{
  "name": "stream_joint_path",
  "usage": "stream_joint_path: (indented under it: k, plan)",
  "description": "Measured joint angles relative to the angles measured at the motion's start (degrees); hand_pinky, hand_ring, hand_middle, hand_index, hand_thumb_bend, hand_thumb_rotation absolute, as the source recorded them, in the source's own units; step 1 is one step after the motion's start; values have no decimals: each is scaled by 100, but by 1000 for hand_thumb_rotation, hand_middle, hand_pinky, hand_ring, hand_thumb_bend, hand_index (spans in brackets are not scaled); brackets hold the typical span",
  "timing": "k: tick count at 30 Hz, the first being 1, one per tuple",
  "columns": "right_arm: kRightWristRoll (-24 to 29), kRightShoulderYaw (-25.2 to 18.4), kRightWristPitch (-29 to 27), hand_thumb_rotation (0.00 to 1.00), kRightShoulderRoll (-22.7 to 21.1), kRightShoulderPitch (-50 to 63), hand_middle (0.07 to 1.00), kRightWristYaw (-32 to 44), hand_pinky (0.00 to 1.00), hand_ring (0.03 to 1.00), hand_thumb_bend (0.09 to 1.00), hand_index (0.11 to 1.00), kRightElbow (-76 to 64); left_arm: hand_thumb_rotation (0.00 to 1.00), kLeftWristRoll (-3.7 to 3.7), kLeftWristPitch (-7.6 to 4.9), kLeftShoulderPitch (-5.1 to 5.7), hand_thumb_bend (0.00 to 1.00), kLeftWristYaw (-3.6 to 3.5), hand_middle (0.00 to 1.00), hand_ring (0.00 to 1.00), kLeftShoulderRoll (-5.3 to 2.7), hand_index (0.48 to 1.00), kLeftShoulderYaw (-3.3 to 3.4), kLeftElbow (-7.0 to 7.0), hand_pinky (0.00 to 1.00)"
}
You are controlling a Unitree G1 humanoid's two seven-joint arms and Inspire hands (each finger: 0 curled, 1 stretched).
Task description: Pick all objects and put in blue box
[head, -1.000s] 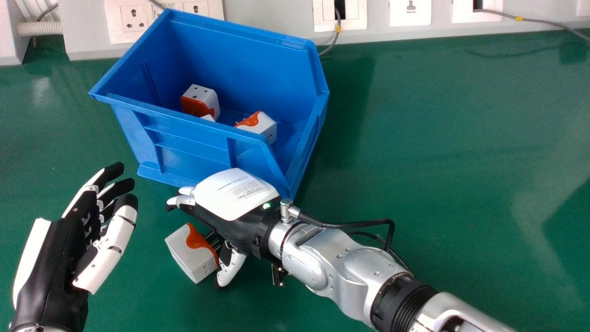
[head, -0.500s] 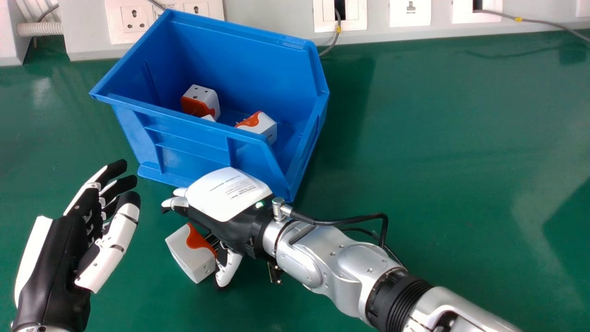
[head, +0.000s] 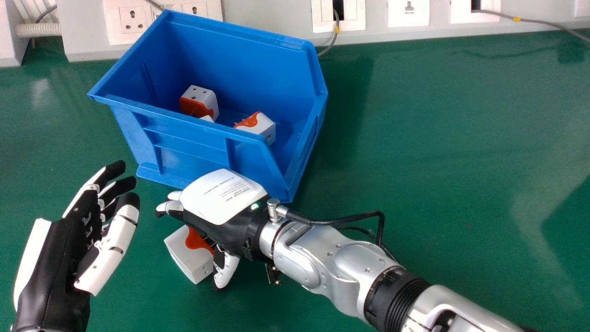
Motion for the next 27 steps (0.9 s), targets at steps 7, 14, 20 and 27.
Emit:
stream_joint_path:
  k: [7,14,20,27]
  plan:
    - [7,4,-13,0,14,59,907,13,764,874,538,853,-65,628,-1,0,-1,246,21,869,849,0,885,0,0,763]
    - [10,39,-86,6,3,85,908,164,746,866,514,846,-184,635,0,0,-7,247,21,870,850,1,886,0,0,765]
    - [-8,66,-160,1,-102,88,901,331,743,861,516,840,-368,640,2,0,-10,245,23,870,851,2,887,0,0,762]
    - [-87,99,-231,0,-172,88,895,471,740,856,519,834,-513,641,-3,0,-12,241,23,871,852,2,887,0,0,762]
